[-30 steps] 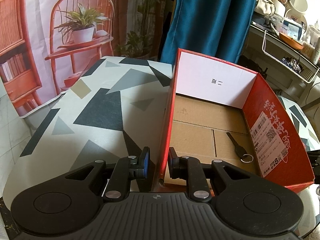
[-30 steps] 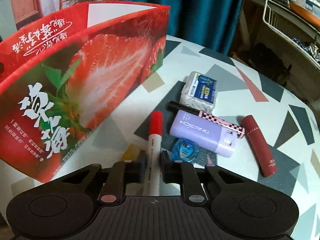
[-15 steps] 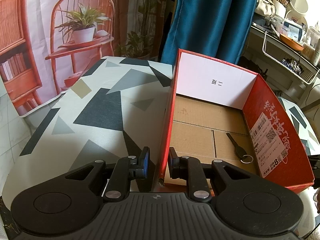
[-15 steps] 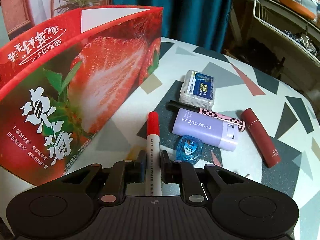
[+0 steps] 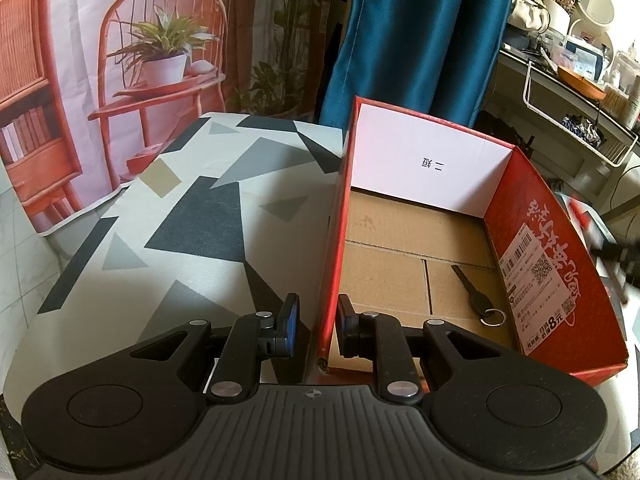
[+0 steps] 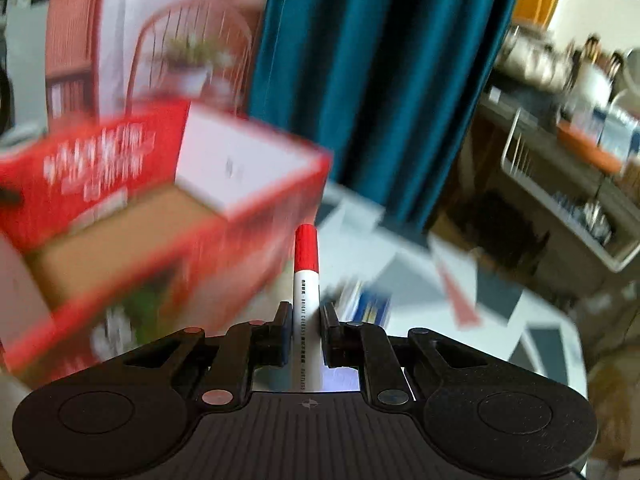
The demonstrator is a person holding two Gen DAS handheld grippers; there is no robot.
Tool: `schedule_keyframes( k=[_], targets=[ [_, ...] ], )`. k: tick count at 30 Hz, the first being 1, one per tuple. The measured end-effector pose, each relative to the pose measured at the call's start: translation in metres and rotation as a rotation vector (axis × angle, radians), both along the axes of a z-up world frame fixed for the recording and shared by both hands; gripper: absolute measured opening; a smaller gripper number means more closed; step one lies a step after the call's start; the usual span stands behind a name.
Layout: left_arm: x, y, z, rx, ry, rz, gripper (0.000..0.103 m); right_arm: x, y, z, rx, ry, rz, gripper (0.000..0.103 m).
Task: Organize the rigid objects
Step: 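Carry the marker into the red box and release it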
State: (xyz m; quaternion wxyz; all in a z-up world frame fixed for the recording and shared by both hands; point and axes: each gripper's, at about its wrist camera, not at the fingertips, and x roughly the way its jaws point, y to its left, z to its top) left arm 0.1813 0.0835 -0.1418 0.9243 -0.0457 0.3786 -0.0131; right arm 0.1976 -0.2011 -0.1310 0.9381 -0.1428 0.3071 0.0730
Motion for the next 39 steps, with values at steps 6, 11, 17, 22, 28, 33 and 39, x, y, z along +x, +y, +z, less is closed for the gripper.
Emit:
schedule_keyframes(
  k=[6,11,17,22,28,33,39],
  targets=[
    [-0.001,0.000,0.000,0.002,-0.008,-0.009,0.019,0.014,0.026,0.040,0.022,-0.132,0.098,0.013],
    [-0.001,0.000,0.000,-0.002,-0.011,-0.014,0.019,0.028,0.060,0.042,0.014,-0.156,0.204,0.013],
    [-0.001,0.001,0.000,-0.005,-0.013,-0.020,0.019,0.037,0.095,0.027,-0.004,-0.113,0.281,0.013],
    [-0.001,0.002,-0.001,-0.010,-0.014,-0.022,0.019,0.036,0.101,0.012,-0.005,-0.056,0.293,0.013],
    [-0.001,0.002,-0.001,-0.011,-0.014,-0.022,0.019,0.035,0.099,-0.004,-0.036,0.000,0.292,0.014],
    [-0.001,0.002,-0.001,-0.011,-0.014,-0.022,0.019,0.034,0.095,-0.013,-0.061,0.030,0.286,0.014],
    [-0.001,0.003,-0.002,-0.011,-0.013,-0.021,0.019,0.029,0.093,-0.012,-0.064,0.025,0.290,0.020]
  ],
)
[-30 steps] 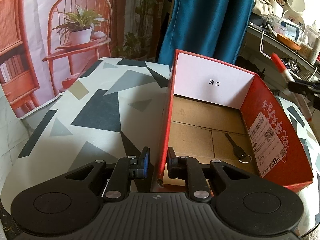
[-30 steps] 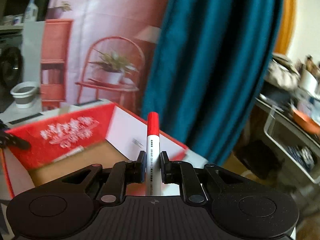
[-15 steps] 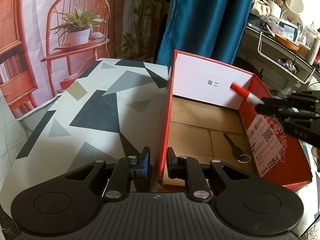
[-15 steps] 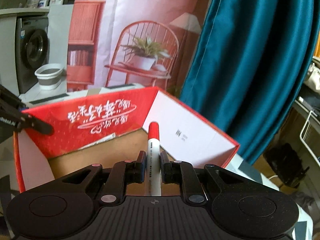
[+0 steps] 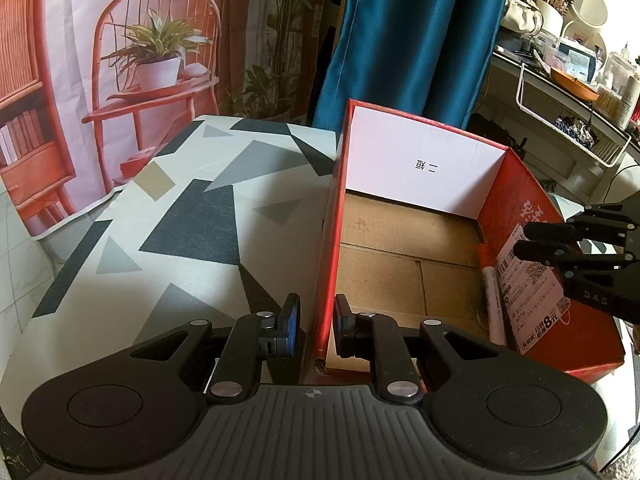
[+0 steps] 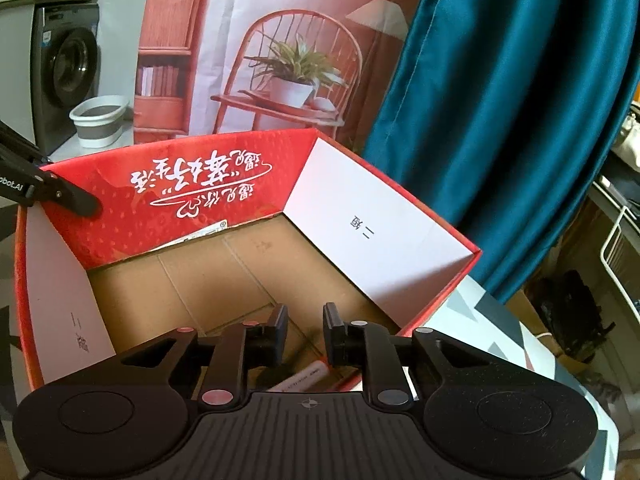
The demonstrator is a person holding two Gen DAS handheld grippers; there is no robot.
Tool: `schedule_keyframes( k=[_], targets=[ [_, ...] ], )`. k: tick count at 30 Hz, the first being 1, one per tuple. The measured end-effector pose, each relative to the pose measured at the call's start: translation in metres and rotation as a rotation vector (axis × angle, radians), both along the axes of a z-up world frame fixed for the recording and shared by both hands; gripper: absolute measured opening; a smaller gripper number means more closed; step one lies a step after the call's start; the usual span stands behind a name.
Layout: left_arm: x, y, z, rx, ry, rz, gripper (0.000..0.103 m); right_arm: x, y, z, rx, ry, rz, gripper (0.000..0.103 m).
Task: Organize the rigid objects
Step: 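Carry the marker into the red box and release it, then return right tool to the table and grasp the white charger plug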
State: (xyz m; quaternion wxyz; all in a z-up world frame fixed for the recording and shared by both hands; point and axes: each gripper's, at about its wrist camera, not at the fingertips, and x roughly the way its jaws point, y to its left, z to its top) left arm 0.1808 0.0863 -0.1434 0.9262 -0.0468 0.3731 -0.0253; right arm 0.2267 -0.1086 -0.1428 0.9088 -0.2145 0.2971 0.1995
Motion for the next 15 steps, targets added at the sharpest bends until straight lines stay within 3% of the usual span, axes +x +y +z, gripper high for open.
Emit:
schedule_keyframes(
  k=[5,9,12,15],
  targets=[
    [0.000,0.000,0.000,-0.002,0.001,0.001,0.019,-0.008,-0.007,0.006,0.014,-0.038,-0.027,0.037],
    [0.000,0.000,-0.001,-0.002,0.001,0.004,0.019,-0.015,-0.020,0.017,0.053,-0.079,-0.060,0.062],
    [0.000,0.000,0.000,-0.003,0.000,0.005,0.019,-0.019,-0.032,0.024,0.102,-0.095,-0.103,0.072],
    [0.000,0.000,-0.001,-0.003,0.000,0.006,0.019,-0.023,-0.048,0.027,0.169,-0.112,-0.178,0.089]
  ],
)
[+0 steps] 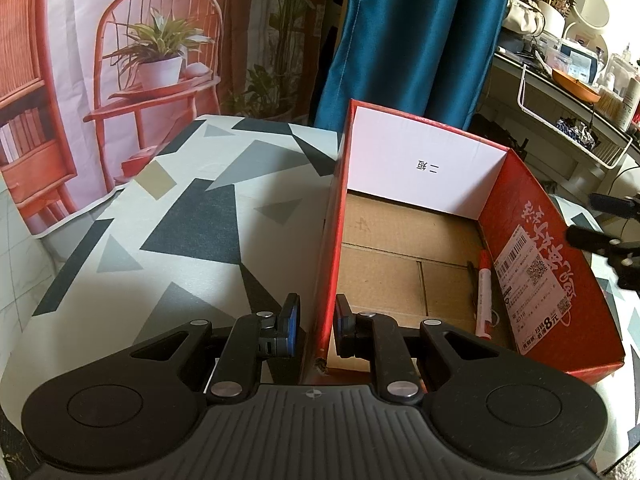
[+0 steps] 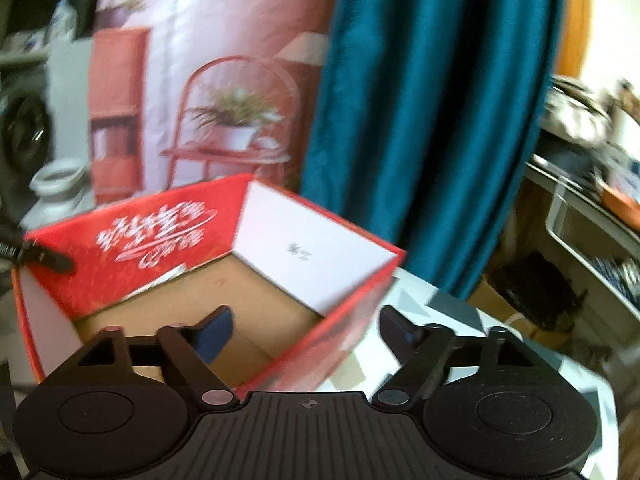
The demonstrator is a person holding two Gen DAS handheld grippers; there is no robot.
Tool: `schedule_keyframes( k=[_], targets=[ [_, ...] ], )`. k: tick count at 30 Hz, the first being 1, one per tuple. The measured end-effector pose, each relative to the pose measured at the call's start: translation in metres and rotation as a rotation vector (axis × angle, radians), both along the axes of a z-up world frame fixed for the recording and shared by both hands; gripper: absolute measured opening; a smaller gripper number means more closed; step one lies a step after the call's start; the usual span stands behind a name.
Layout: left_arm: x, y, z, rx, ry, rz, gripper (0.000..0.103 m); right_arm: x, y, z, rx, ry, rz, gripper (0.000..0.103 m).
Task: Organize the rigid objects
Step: 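Return right tool to the table and grasp the white charger plug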
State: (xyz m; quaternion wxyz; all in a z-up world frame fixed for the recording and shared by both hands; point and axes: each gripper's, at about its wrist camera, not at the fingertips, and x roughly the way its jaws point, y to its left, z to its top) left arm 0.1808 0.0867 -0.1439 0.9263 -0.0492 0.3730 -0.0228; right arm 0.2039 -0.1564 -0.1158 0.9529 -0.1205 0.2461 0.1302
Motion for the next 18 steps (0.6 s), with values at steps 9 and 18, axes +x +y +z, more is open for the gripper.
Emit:
schedule_keyframes(
  k=[9,18],
  targets=[
    [0.000,0.000,0.000,0.001,-0.001,0.003,0.019,-0.014,-0.054,-0.020,0.114,-0.026,-0.287,0.103],
    [0.000,0.001,0.000,0.001,-0.001,0.004,0.019,-0.041,-0.094,-0.065,0.127,0.040,-0.467,0.103]
  ],
)
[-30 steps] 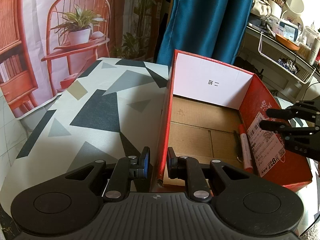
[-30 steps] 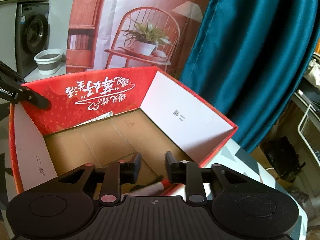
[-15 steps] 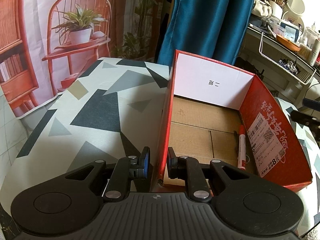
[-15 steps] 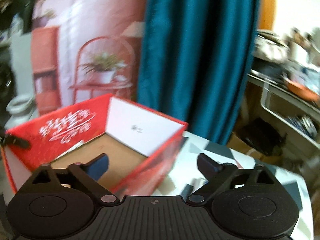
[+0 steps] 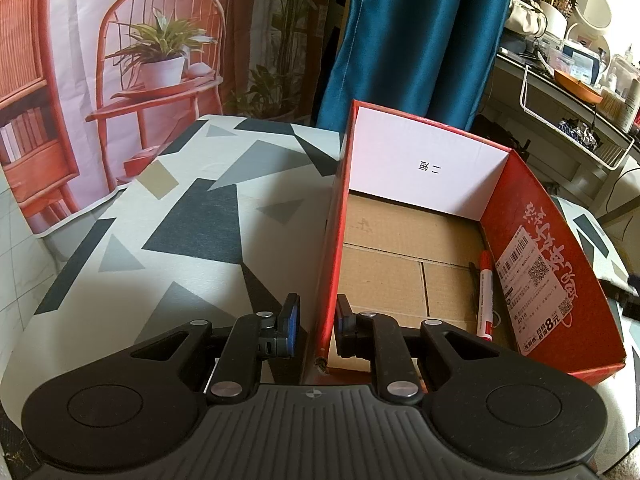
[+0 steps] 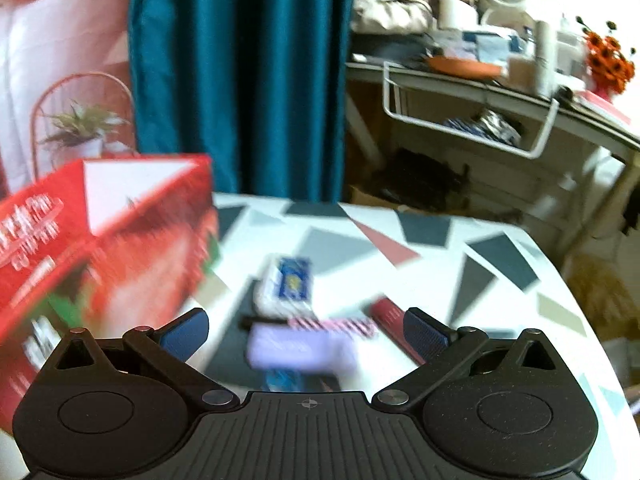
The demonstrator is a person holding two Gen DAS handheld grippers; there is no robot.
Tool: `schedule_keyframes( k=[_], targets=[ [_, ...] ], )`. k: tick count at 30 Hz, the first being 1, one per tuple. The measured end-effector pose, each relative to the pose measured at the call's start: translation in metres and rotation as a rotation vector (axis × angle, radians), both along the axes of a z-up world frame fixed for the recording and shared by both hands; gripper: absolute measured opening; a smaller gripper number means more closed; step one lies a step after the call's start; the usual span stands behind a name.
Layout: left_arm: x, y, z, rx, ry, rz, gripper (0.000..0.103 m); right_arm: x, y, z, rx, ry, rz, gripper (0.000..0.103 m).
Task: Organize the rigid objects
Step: 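Return right tool to the table and grasp the white charger plug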
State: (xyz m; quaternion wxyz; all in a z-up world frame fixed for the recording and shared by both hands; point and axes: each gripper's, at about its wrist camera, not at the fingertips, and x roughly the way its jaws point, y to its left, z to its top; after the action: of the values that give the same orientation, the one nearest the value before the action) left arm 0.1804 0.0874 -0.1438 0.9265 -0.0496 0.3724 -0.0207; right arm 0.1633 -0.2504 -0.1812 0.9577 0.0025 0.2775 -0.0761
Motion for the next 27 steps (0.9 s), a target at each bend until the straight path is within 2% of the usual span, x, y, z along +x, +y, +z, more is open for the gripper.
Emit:
schedule_keyframes(
  k=[6,10,16,17,19,24,27],
  targets=[
    [0.000,0.001,0.001,-0.003,-0.001,0.003,0.019,-0.018,-0.014,-0.032,-0.068,0.101,-0.039,0.102],
    [0.000,0.000,0.001,-0.002,-0.001,0.002,0.019,-0.023,-0.023,-0.041,-0.058,0.127,-0.055,0.102],
    [0.000,0.001,0.000,0.000,-0.001,0.003,0.021,-0.014,-0.028,-0.047,-0.109,0.188,0.011,0.101],
    [0.000,0.001,0.000,-0.001,-0.001,0.002,0.021,-0.013,-0.029,-0.049,-0.130,0.201,0.024,0.099],
    [0.000,0.001,0.000,0.000,-0.001,0.002,0.021,-0.011,-0.034,-0.051,-0.137,0.225,0.035,0.089],
    [-0.001,0.001,0.000,-0.001,-0.001,0.003,0.021,-0.008,-0.047,-0.053,-0.070,0.250,0.039,0.085],
    [-0.001,0.002,0.000,-0.001,-0.001,0.003,0.021,-0.008,-0.048,-0.054,-0.040,0.251,0.046,0.076]
  ],
)
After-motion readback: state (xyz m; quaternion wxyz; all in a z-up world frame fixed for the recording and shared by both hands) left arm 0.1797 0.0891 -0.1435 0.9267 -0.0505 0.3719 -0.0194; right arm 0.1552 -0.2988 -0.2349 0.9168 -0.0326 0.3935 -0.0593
